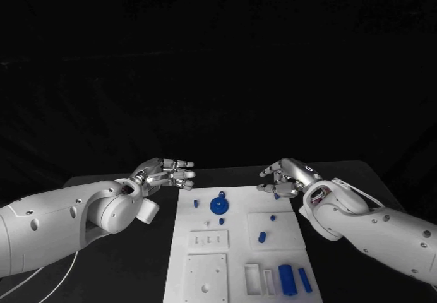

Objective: Assemble the parts on the task board

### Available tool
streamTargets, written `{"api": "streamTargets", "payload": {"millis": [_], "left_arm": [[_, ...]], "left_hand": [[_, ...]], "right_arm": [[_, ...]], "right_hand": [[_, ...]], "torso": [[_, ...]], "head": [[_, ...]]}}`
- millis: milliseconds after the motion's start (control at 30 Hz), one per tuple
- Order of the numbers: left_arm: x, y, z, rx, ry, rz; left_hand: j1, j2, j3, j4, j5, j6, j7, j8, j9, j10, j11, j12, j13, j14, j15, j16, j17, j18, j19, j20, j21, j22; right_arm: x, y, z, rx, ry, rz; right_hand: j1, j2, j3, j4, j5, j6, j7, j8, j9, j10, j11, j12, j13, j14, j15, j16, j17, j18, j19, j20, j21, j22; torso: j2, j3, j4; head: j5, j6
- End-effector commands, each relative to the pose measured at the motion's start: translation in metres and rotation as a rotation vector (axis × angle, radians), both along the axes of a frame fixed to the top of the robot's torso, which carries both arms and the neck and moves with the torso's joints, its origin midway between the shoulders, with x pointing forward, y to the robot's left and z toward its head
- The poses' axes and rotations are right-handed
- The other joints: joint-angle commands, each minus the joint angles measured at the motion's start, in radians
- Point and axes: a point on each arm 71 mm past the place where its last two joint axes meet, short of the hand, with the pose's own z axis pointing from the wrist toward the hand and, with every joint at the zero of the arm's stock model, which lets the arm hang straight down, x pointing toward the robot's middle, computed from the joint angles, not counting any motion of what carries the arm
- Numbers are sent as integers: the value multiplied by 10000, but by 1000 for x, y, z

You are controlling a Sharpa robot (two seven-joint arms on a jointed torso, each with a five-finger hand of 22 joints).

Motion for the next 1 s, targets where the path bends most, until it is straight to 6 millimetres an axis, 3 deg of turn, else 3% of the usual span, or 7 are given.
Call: {"api": "streamTargets", "payload": {"millis": [33, 167, 367, 533, 600, 833, 1000], "left_arm": [[0, -1, 1, -120, -122, -90], [1, 0, 0, -123, -135, -72], [1, 0, -2, -126, -102, -86], [2, 0, -4, -132, -56, -125], [2, 1, -5, -131, -42, -126], [3, 2, -6, -128, -23, -122], [3, 2, -7, -126, -17, -117]], "left_hand": [[-43, 3, 33, 0, -5, 8, -14, -57, -9, -2, -2, -22, 9, -53, -20, 55, 10, 161, 30, 25, -10, 0], [-23, 14, 37, -19, -4, 44, -16, -54, -6, 8, -5, -24, 9, -45, -25, 59, 11, 161, 29, 21, 0, 6], [-23, 14, 37, -19, -4, 44, -16, -54, -6, 8, -5, -24, 9, -45, -25, 59, 11, 161, 29, 21, 0, 6], [-28, 34, 31, -26, -5, 53, -17, -54, -6, 19, -8, -22, 9, -30, -31, 66, 11, 161, 30, 15, 21, 15], [-28, 34, 31, -26, -5, 53, -17, -54, -6, 19, -8, -22, 9, -30, -31, 66, 11, 161, 30, 15, 21, 15], [-28, 34, 31, -26, -5, 53, -17, -54, -6, 19, -8, -22, 9, -30, -31, 66, 11, 161, 30, 15, 21, 15], [-28, 34, 31, -26, -5, 53, -17, -54, -6, 19, -8, -22, 9, -30, -31, 66, 11, 161, 30, 15, 21, 15]], "right_arm": [[0, -10, 0, 1047, 380, 1264], [5, -36, -4, 932, 584, 1163], [11, -63, -9, 836, 717, 941], [15, -75, -16, 787, 985, 785], [17, -78, -19, 761, 1107, 731], [21, -85, -34, 655, 1495, 532], [22, -85, -42, 640, 1718, 496]], "right_hand": [[300, 98, -376, -433, 285, -24, 51, 21, -16, -5, 34, 58, 16, -21, 59, 82, 52, 100, 364, 68, 48, 67], [592, 179, -663, -1015, 689, -116, 88, 18, -26, -59, 58, 15, -5, -51, 77, 33, 50, 103, 330, 84, 50, 173], [663, 210, -778, -1384, 1145, -239, 123, 18, -30, -147, 82, -121, -126, -72, 101, -97, -37, 111, 303, 114, -132, 220], [746, 225, -1046, -1572, 1260, -496, 177, 23, -35, -307, 123, -250, -240, -162, 118, -262, -157, 140, 246, 128, -443, 219], [808, 236, -1060, -1646, 1282, -640, 212, 13, -59, -350, 144, -288, -277, -186, 134, -304, -193, 146, 236, 143, -533, 217], [822, 313, -974, -1829, 1103, -746, 238, 15, -59, -450, 163, -343, -353, -241, 135, -390, -274, 178, 215, 151, -733, 235], [809, 352, -847, -1985, 1212, -733, 243, 11, -63, -476, 163, -319, -370, -256, 140, -386, -283, 179, 228, 153, -810, 303]], "torso": [[-39, 39, -106], [-42, 76, -166], [-32, 125, -204], [-28, 93, -176], [-24, 110, -183], [-16, 74, -139], [-15, 84, -123]], "head": [[-64, 9], [-56, -3], [-64, -23], [-155, -2], [-150, -24], [-185, -93], [-185, -148]]}}
